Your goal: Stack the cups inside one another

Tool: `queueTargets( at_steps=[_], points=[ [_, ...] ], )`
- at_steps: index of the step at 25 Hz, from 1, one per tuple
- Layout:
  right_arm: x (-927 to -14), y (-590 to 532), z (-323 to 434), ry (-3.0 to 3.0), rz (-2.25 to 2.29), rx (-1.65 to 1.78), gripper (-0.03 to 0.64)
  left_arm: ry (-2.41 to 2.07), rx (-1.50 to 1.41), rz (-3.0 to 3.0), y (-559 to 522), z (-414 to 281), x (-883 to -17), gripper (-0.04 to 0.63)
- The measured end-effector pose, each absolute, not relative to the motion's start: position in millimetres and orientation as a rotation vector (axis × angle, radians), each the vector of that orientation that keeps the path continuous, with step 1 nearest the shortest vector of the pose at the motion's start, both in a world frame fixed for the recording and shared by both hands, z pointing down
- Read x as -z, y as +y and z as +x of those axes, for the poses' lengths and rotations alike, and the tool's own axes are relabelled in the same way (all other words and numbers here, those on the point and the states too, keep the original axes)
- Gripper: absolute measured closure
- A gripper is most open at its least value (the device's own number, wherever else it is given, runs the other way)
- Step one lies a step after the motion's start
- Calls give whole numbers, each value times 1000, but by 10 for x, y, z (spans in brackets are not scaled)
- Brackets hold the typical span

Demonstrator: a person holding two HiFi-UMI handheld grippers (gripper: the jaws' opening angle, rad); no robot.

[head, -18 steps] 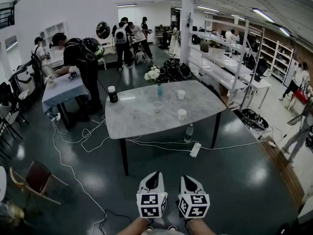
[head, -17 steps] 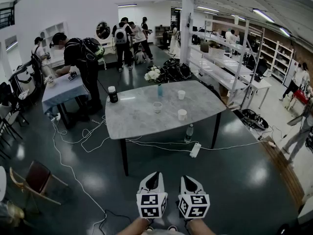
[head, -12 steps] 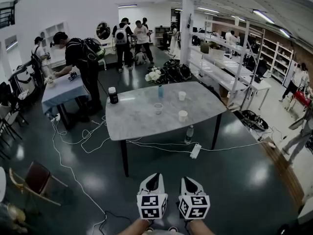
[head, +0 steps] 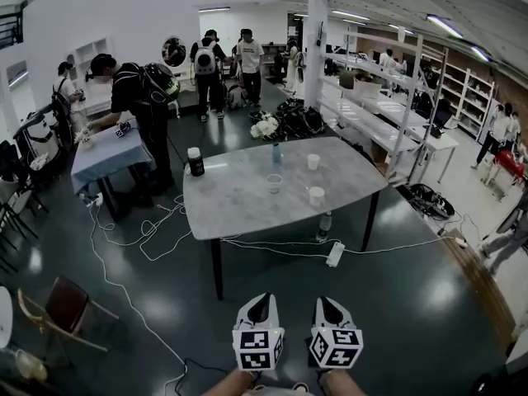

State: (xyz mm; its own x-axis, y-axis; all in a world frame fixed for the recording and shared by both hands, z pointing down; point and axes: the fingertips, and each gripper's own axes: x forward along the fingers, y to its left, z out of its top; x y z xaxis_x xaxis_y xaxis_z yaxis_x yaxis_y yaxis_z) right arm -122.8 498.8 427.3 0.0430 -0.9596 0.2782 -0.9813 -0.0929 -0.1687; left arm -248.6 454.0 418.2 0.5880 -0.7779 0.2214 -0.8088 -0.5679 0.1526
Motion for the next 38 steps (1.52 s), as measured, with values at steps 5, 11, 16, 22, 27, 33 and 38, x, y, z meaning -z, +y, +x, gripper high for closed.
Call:
queueTargets(
  at_steps=[5, 11, 16, 22, 27, 33, 38],
  points=[
    [-4392, 5027, -1288, -2021, 2251, -510, 609, -1306, -195, 2570, 4473, -2689, -4305, 601],
    [-4477, 5026, -1286, -1975, 2255, -549, 609, -1292, -223, 2550, 4463, -2795, -4399, 601],
    [-4480, 4861, -1247, -1992, 2244, -543, 609, -1314, -240, 2530, 4337, -2805, -4471, 601],
    [-4543, 4546, -992, -2002, 2229, -561, 609, -1344, -256, 2508, 4074, -2651, -4521, 601],
    [-4497, 4147, -693, -2036, 2211, -562, 609, -1374, -268, 2500, 3734, -2362, -4495, 601],
    [-4476, 3715, -250, -2062, 2180, -565, 609, -1399, -258, 2486, 3333, -1934, -4478, 601],
    [-4426, 3456, 180, -2078, 2174, -564, 609, -1420, -267, 2479, 3066, -1531, -4447, 601]
  ],
)
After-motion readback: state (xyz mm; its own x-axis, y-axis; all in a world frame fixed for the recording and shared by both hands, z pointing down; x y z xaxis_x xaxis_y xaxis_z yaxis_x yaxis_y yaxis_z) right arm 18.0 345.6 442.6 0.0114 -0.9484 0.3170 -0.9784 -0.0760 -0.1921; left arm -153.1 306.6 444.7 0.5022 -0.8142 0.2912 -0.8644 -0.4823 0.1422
